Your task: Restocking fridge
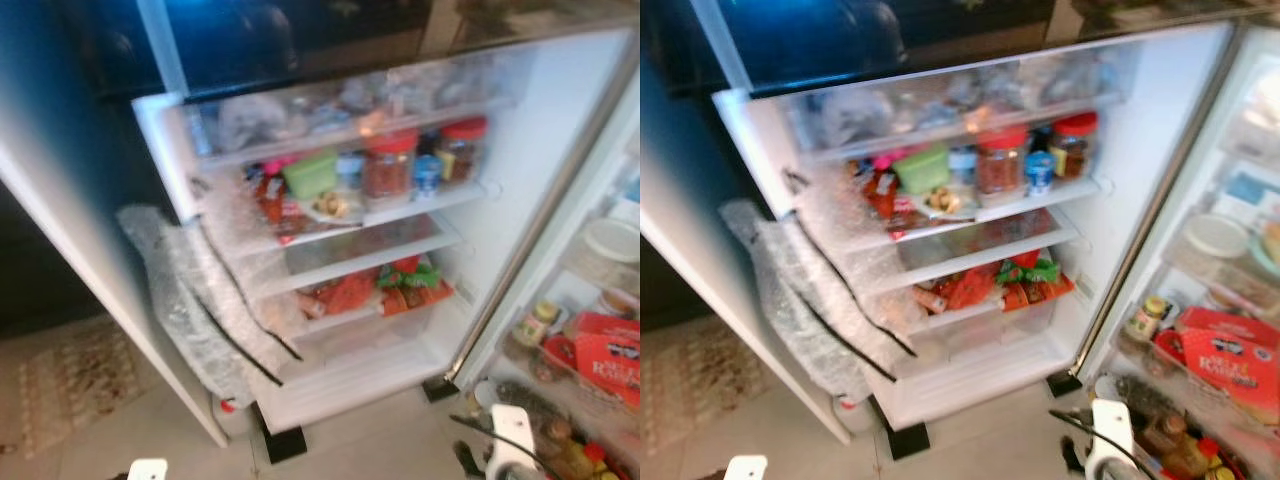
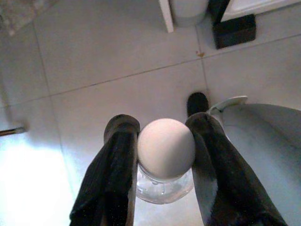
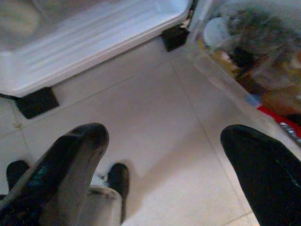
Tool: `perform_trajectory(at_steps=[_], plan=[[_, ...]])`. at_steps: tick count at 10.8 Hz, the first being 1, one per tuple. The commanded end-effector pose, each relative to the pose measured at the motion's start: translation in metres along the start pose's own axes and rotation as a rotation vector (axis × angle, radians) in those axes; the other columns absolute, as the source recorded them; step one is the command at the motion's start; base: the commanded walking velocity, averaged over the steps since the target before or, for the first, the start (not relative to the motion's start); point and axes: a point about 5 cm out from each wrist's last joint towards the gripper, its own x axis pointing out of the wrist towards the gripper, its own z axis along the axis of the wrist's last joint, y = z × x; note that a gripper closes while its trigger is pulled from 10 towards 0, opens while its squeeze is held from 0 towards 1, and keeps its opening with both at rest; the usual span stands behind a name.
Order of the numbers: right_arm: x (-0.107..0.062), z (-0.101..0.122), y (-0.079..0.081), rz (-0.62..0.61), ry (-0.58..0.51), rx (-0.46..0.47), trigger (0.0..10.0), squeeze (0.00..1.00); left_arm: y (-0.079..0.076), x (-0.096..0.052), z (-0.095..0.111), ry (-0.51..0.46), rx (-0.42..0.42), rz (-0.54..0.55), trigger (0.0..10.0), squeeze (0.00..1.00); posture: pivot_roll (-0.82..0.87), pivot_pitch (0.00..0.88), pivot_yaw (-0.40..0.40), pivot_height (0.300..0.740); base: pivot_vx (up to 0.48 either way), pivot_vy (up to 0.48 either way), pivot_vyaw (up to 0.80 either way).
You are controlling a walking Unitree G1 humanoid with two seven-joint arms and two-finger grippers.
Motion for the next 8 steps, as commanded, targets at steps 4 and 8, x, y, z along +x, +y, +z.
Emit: perform_trajectory(at_steps=[4,8], plan=[[0.0011,0.0027,0.006,0.023,-0.012,0.013,10.0,0.0,0.0048,-0.0008,-0.0028,0.013,0.028,0.009,10.0,0.0,-0.02,0.0,0.03,0.74,0.0,-0.253,0.0],[0.0011,0.0036,0.006,0.035,-0.008,-0.022,10.0,0.0,0.0044,-0.0007,-0.0022,0.009,0.028,0.007,10.0,0.0,-0.02,0.0,0.027,0.74,0.0,-0.252,0.0]])
